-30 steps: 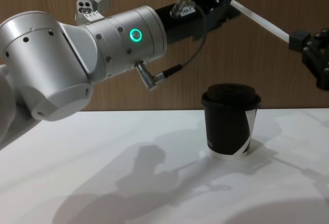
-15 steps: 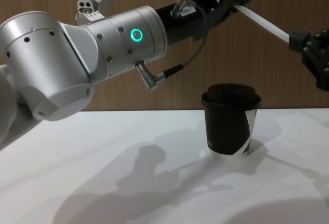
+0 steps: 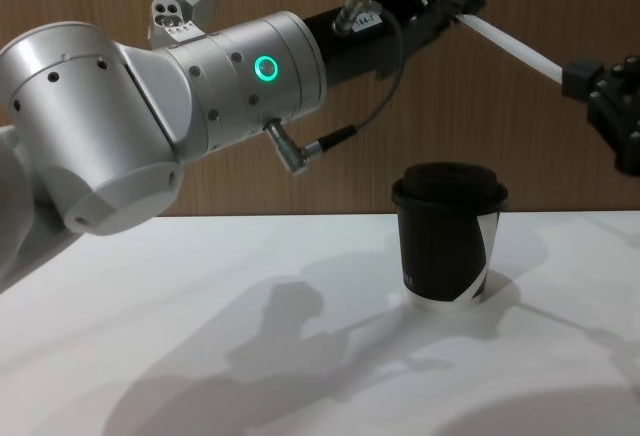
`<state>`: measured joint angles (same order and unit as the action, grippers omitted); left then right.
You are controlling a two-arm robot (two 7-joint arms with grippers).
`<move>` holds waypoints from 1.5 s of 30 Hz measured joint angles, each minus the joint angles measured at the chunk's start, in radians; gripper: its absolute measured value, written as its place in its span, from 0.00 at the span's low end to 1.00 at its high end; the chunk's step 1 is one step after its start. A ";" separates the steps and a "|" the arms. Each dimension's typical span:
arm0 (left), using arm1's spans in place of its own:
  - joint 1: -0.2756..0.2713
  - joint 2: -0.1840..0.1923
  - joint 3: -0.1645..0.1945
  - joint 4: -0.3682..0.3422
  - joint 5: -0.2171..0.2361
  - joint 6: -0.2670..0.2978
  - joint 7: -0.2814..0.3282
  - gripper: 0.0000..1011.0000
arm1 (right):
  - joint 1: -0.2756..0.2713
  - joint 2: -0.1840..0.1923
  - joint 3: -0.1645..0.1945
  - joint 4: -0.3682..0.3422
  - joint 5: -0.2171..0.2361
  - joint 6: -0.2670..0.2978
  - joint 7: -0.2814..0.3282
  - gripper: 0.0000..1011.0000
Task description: Pick up the straw with one hand, pass it to the other hand, and insert it into the cup.
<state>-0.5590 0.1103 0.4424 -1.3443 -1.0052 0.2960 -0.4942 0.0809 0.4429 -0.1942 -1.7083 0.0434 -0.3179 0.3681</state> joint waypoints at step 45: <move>-0.006 0.031 0.026 -0.033 0.092 -0.082 0.068 0.01 | 0.000 0.000 0.000 0.000 0.000 0.000 0.000 0.99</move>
<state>-0.5648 0.1412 0.4688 -1.3773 -0.9132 0.2142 -0.4263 0.0808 0.4428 -0.1942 -1.7083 0.0434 -0.3179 0.3681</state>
